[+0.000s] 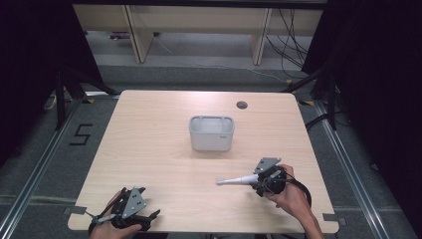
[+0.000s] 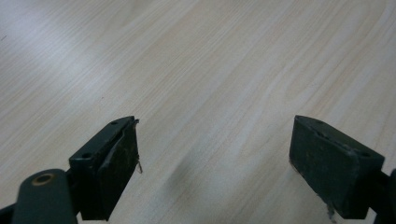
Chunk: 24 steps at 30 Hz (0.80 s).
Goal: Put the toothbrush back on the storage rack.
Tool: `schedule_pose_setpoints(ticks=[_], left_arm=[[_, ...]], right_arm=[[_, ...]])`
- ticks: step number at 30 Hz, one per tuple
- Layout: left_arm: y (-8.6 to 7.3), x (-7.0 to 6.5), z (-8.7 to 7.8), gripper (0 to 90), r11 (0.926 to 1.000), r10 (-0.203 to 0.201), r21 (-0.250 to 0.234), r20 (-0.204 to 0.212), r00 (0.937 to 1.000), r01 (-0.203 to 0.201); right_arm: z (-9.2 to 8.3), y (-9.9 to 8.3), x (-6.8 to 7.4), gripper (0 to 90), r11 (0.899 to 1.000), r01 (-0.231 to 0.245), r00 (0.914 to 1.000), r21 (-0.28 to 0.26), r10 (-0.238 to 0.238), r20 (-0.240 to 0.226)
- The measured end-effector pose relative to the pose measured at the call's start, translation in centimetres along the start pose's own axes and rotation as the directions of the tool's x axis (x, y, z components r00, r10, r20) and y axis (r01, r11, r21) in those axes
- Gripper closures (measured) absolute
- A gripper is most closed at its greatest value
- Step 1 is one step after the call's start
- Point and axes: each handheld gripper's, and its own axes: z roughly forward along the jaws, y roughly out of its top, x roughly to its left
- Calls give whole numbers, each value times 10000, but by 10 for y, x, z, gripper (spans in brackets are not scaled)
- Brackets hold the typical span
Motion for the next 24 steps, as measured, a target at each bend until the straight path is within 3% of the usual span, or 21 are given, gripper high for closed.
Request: schedule_pose_setpoints(ticks=[1,3,4,6,14,20,24], left_arm=[[0,0,0,153,10000,-28,-22,-10,10000,28],[0,0,0,153,10000,8,-9,-6,10000,-8],[0,0,0,153,10000,10,-13,0,10000,-10],[0,0,1,153,10000,13,-2,-1,10000,-13],[0,-1,1,153,10000,34,16,14,10000,-34],[0,-1,1,153,10000,4,-7,21,10000,-4],[0,-1,1,153,10000,22,-30,6,10000,-22]], right_arm=[[1,1,0,454,9999,64,9997,87,-66,245],[4,4,-5,461,9988,397,9992,293,-400,95],[4,5,-5,465,9993,166,9998,345,-169,78],[6,6,-7,466,9985,448,9989,330,-451,92],[13,8,-5,474,9965,394,9990,739,-378,-230],[19,11,-8,477,9930,708,9973,947,-684,-280],[22,13,-8,482,9912,589,9980,1187,-560,-280]])
